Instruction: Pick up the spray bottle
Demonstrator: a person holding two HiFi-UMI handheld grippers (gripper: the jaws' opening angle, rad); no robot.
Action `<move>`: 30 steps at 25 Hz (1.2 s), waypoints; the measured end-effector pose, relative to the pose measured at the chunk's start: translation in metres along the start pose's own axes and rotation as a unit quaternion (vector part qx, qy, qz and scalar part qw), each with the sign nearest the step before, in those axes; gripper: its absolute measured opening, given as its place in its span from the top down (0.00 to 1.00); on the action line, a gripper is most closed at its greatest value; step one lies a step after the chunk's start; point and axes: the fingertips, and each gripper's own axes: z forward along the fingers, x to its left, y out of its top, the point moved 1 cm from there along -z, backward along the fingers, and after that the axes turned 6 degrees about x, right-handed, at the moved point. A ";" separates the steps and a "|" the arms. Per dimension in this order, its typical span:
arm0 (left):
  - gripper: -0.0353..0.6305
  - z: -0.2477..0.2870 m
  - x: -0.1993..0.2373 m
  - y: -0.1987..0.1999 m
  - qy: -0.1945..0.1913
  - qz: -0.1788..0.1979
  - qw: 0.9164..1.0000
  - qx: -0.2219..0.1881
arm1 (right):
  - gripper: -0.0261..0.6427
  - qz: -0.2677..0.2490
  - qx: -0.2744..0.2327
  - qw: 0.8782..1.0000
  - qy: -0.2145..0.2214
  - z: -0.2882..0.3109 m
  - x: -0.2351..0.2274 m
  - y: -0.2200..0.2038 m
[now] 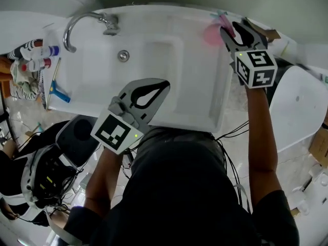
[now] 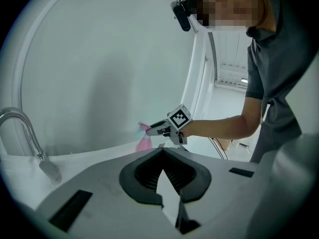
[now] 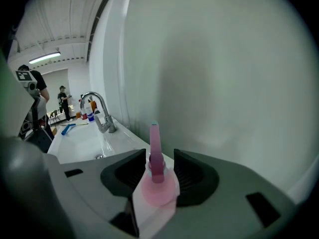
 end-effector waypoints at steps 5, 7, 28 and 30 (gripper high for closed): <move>0.94 0.002 0.008 -0.005 0.002 -0.009 1.000 -0.011 | 0.72 -0.001 0.008 1.000 -0.001 0.020 -0.005 -0.005; 0.94 0.000 0.011 -0.007 0.005 -0.013 1.000 -0.013 | 0.72 -0.003 0.016 1.000 0.004 0.028 -0.003 -0.006; 0.94 0.011 0.004 -0.001 -0.001 -0.011 1.000 -0.007 | 0.74 -0.005 -0.038 0.999 0.018 -0.016 0.004 0.015; 0.94 0.010 0.000 0.001 0.000 -0.007 1.000 -0.009 | 0.74 -0.015 -0.054 0.998 0.025 -0.032 0.012 0.024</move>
